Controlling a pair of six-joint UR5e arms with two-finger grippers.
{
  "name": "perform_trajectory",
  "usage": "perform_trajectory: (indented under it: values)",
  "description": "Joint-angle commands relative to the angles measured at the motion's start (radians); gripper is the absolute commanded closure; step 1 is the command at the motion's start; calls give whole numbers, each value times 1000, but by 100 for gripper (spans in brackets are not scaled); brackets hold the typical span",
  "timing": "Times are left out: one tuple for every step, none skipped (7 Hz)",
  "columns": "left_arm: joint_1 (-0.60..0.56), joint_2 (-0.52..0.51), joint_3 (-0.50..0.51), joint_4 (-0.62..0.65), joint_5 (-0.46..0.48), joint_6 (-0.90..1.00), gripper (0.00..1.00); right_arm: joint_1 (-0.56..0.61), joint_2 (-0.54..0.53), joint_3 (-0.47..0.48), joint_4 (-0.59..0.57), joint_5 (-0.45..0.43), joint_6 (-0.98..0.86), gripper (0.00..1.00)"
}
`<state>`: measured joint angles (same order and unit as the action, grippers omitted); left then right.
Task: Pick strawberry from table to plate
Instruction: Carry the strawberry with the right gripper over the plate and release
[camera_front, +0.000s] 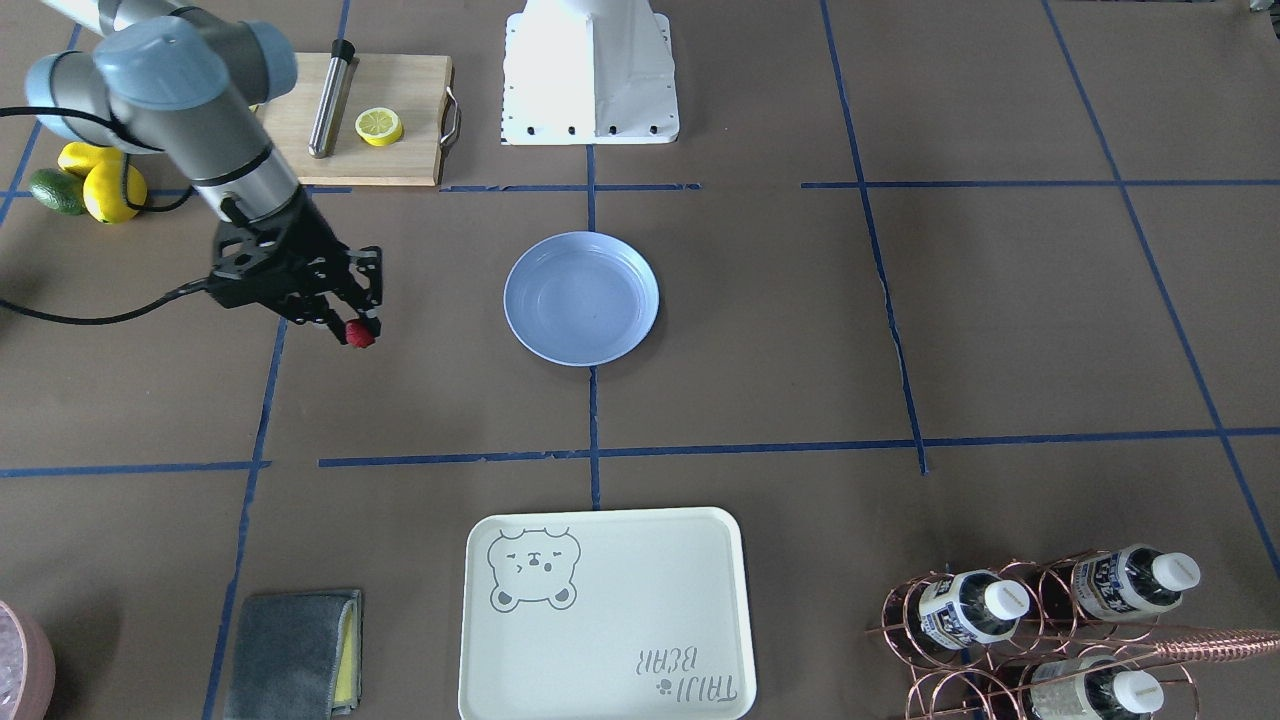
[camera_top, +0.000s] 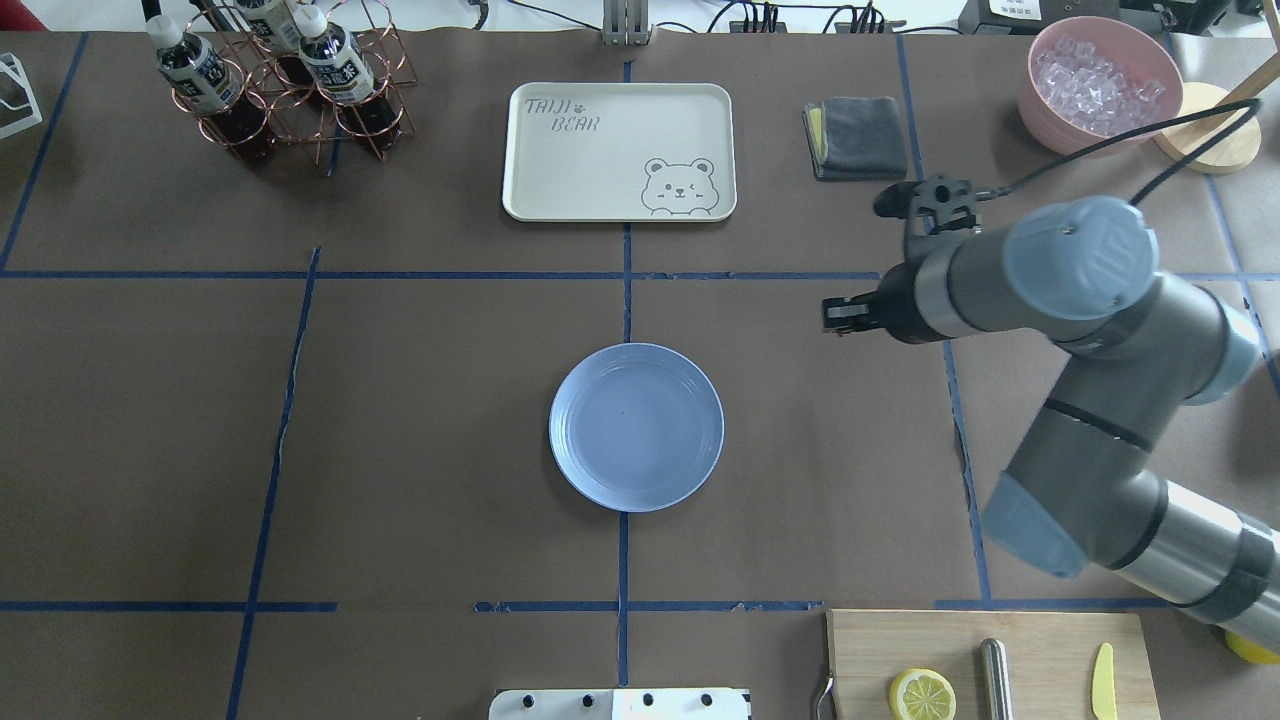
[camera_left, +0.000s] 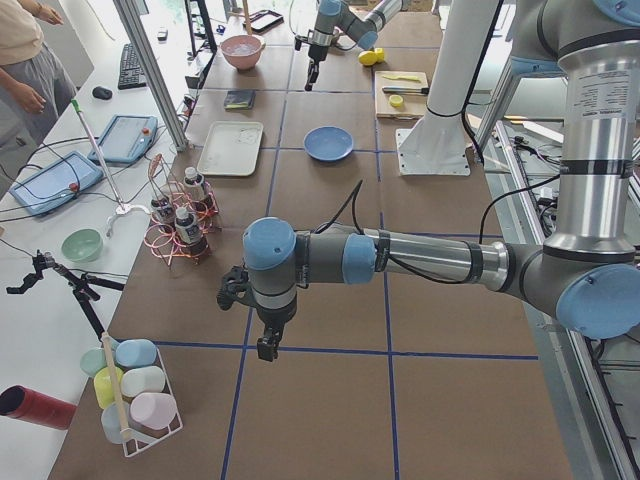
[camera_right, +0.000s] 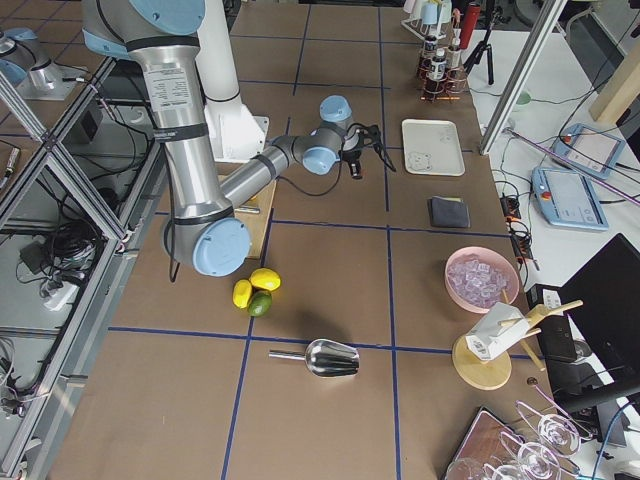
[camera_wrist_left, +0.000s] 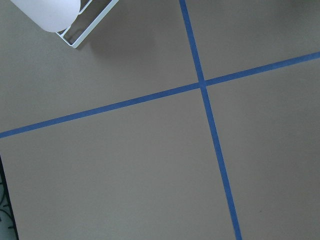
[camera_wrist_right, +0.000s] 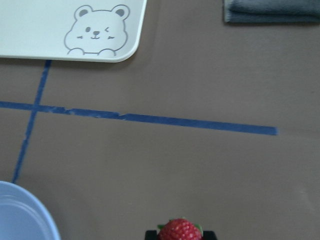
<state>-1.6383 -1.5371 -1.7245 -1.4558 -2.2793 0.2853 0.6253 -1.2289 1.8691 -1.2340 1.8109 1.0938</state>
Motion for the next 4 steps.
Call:
perform_trajectory:
  values:
    - [0, 0, 0, 0, -17, 0, 0, -184, 286, -121, -218, -170, 143, 100]
    - [0, 0, 2, 0, -17, 0, 0, -212, 375, -245, -219, -220, 159, 100]
    - [-2, 0, 3, 0, -17, 0, 0, -246, 384, -272, -219, -223, 169, 100]
    - [0, 0, 9, 0, -17, 1, 0, -271, 381, -281, -220, -241, 169, 100]
